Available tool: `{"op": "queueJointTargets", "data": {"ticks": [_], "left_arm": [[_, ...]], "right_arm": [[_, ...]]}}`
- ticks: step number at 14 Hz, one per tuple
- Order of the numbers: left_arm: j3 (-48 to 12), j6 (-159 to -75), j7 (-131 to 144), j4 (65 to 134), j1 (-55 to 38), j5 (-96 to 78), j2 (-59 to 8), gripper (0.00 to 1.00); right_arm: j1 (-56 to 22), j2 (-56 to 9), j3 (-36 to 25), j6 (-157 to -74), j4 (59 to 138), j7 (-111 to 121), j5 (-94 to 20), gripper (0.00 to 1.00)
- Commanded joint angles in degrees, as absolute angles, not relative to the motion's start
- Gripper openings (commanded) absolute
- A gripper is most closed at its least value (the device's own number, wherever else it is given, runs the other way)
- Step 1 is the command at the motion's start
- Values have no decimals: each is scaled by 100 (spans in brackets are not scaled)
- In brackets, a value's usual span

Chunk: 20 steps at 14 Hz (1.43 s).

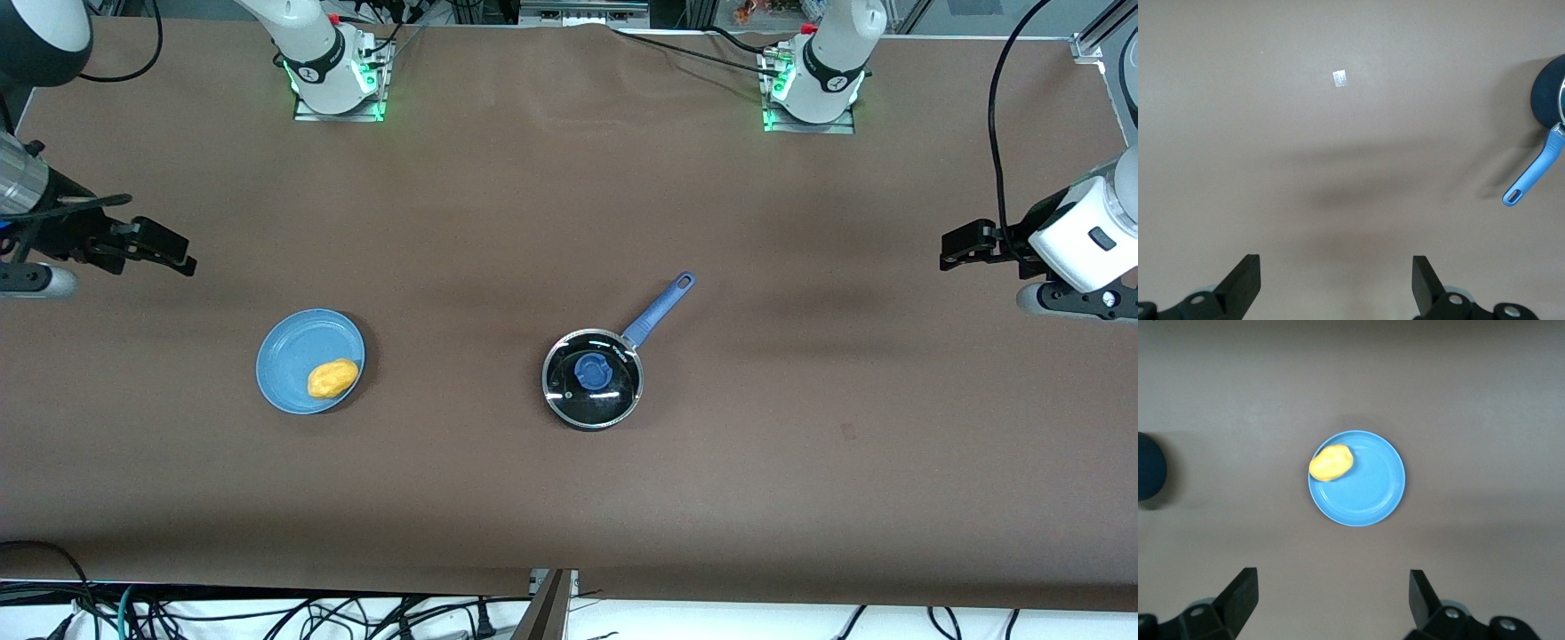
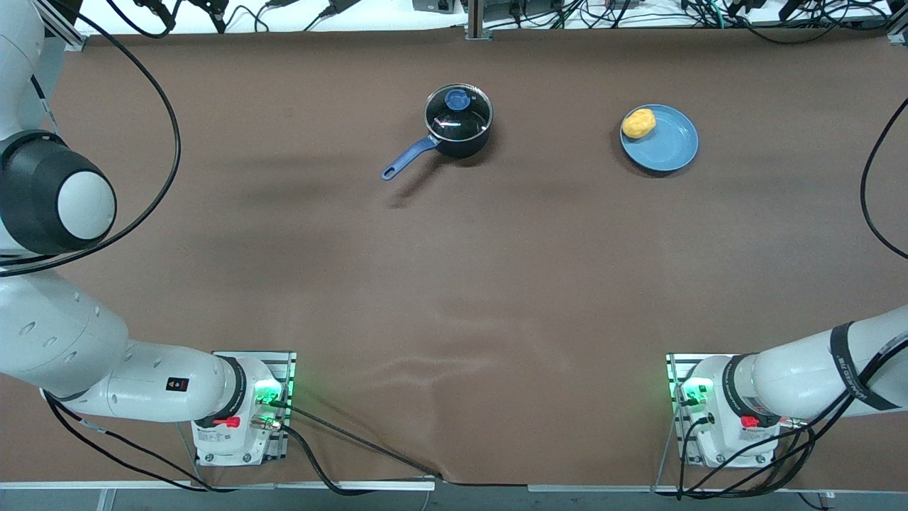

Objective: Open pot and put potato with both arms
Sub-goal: 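Reach the left gripper down to the blue knob of the glass lid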

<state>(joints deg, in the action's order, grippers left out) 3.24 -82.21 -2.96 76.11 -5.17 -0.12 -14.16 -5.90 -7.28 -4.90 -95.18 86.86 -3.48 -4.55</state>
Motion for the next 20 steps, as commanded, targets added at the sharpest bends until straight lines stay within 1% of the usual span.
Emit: {"op": "queueJointTargets", "data": {"ticks": [1,4,6,9,10,14,18,20], "left_arm": [[246,-8236,-282,7717,-466,114,-1301,100],[237,-8244,-281,7725,-483,114,-1309,100],[220,-8244,-299,7743,-483,36,-1344,100],[211,-8462,111,7752,-597,-385,-1572,100],[167,-8647,445,7752,-693,-535,-1712,100],[-517,-9700,2236,7743,-1132,-501,-2397,100],[-545,-10860,3837,7638,-2028,-519,-3136,100],[-527,-11362,4383,7437,-2371,-449,-3531,100]], "right_arm": [[-571,-650,-466,-9378,8605,-272,-221,100],[-571,-536,-474,-9177,8605,-72,-35,100],[-580,-536,-431,-9237,8570,35,-79,100],[-580,-554,-483,-9229,8490,26,-140,100],[-580,-554,-501,-9229,8499,18,-141,100],[-554,-641,-501,-9430,8490,35,-70,100],[-545,-642,-501,-9387,8499,-17,-88,100],[-545,-650,-510,-9369,8508,-43,-105,100]]}}
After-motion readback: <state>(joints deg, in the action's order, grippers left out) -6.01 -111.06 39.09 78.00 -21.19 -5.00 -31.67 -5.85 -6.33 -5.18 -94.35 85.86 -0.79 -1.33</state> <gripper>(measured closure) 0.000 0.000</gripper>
